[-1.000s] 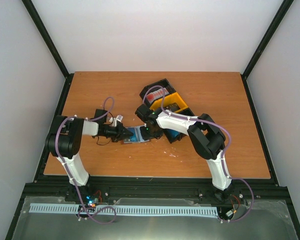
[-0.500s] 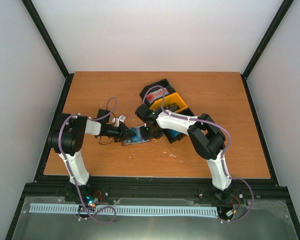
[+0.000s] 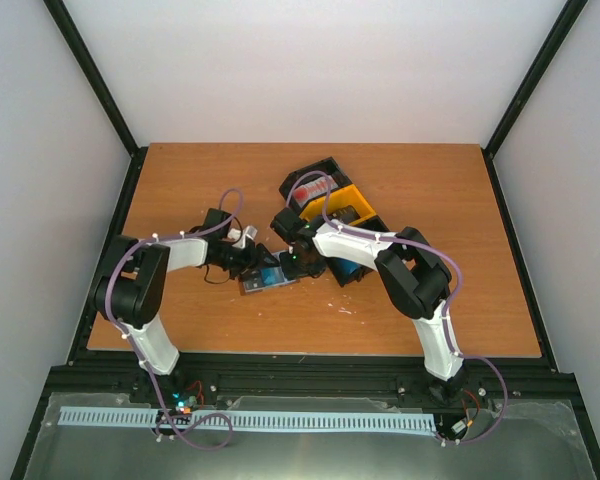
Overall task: Put the credit cards into the card holder
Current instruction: Insert the credit card into the card holder.
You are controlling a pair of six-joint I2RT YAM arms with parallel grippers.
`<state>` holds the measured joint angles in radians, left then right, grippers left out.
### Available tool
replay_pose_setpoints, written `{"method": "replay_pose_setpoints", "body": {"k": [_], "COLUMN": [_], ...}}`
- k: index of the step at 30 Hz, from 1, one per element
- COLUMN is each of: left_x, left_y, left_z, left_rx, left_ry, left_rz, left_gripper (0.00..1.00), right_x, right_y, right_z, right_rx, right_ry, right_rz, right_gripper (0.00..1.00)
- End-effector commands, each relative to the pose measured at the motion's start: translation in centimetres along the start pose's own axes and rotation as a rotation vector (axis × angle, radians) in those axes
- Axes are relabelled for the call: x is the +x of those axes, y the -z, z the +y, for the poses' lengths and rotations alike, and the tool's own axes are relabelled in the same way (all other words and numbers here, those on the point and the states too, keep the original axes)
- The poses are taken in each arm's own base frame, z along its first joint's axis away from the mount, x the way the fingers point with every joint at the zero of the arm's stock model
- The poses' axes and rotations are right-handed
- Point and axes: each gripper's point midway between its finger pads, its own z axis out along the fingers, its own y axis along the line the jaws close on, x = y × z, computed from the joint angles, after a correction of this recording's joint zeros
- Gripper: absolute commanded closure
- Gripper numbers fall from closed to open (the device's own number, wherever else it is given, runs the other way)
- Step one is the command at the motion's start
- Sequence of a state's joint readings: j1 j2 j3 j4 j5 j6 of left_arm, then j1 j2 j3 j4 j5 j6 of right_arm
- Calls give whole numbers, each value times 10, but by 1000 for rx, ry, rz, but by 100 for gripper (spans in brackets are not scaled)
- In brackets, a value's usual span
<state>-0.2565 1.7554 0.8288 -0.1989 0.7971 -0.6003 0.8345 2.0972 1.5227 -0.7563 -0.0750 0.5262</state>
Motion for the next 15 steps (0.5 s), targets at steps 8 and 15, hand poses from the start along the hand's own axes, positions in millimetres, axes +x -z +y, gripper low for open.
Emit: {"method": "replay_pose_setpoints", "body": {"k": [8, 15], "left_x": [6, 5], "left_y": [23, 31], "left_z": [2, -3], "left_rx": [-149, -168], "left_ry": [45, 62], "left_rz": [-7, -16], "left_gripper": [15, 13], "right_x": [17, 14], "right_y": [-17, -15], "right_z": [3, 12], "right_rx": [-73, -138], "right_ry": [-42, -52], "right_rz": [61, 51], "right_gripper": [63, 63]}}
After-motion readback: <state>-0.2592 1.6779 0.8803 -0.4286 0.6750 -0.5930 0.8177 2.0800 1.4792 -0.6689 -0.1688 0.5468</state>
